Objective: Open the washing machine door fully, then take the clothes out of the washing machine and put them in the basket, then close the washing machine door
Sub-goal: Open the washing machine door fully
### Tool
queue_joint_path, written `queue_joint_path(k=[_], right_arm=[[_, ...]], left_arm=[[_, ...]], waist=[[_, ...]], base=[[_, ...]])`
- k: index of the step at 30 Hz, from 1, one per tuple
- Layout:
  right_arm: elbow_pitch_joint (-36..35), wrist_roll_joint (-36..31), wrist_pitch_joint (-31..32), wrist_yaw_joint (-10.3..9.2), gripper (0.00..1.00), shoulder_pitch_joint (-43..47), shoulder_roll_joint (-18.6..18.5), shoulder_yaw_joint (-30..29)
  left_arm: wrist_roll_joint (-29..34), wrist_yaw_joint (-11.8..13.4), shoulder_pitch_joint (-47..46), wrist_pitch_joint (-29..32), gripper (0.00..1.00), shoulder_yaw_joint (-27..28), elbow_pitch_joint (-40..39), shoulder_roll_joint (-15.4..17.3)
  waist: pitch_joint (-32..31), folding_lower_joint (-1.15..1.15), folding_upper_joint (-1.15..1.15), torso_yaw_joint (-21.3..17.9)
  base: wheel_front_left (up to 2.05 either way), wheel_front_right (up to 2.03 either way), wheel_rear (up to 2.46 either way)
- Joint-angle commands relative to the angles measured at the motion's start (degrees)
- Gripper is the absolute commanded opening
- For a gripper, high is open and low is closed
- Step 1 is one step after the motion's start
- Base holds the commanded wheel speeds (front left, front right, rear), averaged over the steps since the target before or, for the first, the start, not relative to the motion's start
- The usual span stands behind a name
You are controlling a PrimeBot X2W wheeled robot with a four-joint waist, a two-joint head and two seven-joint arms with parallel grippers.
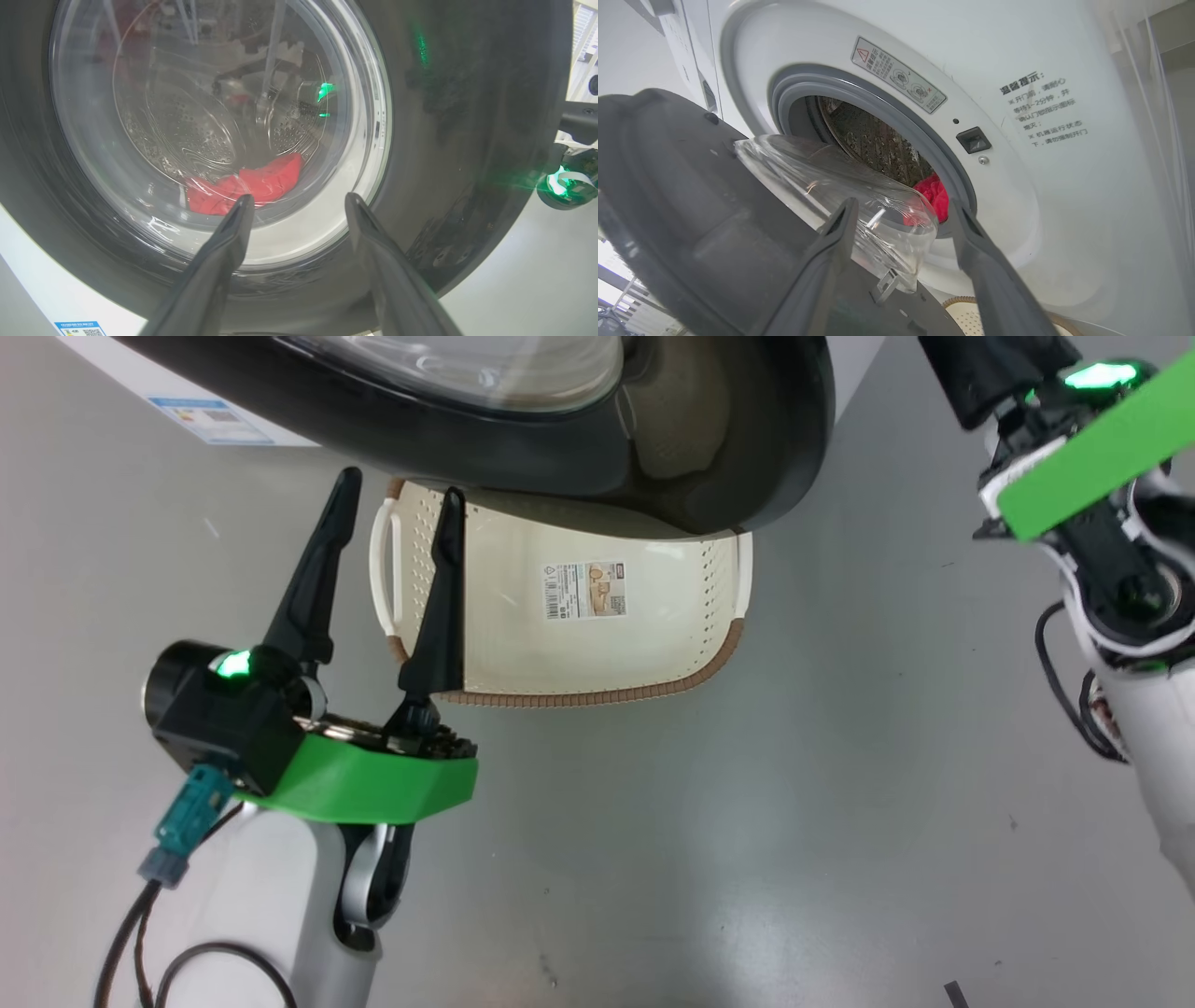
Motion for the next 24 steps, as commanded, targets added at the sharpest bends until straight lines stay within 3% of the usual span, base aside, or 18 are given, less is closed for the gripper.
queue_joint_path(k=[1,10,16,24], right_arm=[[-2.77,-1.68,-2.01,0.44,1.0,2.55,0.18,0.44],[-5.9,-16.93,-16.52,0.44,1.0,10.17,0.36,-1.64],[-7.29,-26.85,-20.49,0.44,1.0,15.15,1.72,-3.32],[-12.82,-42.4,-23.22,0.44,1.0,23.06,6.2,-7.44]], left_arm=[[-0.11,0.14,1.72,-0.27,1.0,2.1,-1.79,1.14],[-0.62,0.23,3.02,-0.27,1.0,2.54,-3.21,1.14],[-0.4,0.6,3.76,-0.27,1.0,2.39,-3.85,1.14],[0.11,0.99,4.6,-0.27,1.0,2.84,-5.61,1.14]], waist=[[-0.28,0.0,0.0,-0.42],[-1.3,0.0,0.0,-1.73],[-1.75,0.0,0.0,-2.18],[-1.46,0.0,0.0,-3.18]], base=[[0.0,0.0,0.0],[0.0,0.0,0.0],[0.0,0.0,0.0],[0.0,0.0,0.0]])
